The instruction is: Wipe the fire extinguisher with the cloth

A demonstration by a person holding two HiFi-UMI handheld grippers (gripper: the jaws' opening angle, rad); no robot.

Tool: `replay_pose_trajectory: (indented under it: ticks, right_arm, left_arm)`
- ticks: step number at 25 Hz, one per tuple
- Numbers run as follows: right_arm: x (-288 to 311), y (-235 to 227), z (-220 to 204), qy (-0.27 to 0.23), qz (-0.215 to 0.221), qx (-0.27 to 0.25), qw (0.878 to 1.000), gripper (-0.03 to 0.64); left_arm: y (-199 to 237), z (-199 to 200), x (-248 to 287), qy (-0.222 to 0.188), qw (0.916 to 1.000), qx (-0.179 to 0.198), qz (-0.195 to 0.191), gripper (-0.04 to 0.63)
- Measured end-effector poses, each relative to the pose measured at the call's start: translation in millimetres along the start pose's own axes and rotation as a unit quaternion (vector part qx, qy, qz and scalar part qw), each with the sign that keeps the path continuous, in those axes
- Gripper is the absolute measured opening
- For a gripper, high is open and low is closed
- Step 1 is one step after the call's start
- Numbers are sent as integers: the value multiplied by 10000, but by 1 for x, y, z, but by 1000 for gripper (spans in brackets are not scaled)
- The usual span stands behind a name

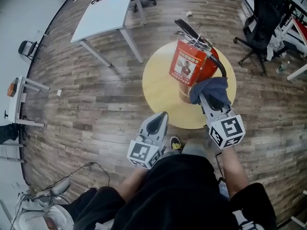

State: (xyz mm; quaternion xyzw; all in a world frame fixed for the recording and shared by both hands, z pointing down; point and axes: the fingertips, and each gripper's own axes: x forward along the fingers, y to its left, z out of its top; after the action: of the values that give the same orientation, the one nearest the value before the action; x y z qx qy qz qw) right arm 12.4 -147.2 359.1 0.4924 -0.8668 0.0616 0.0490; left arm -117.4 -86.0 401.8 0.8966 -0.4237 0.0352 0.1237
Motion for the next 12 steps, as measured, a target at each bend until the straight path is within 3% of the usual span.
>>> replay_pose_trajectory:
  ticks: [4, 8, 12]
  right_arm:
    - [2, 11, 48, -174, 146, -183, 9996, 67]
    - [2, 15, 93, -227, 271, 132, 9993, 67]
    - [14, 2, 105, -21, 159, 130, 9998, 67]
  left_arm:
    - [13, 5, 4, -42, 10000, -17, -37, 23]
    - [18, 16, 9, -129, 9999, -39, -66, 23]
    - [18, 21, 14, -195, 9997, -68, -107, 23]
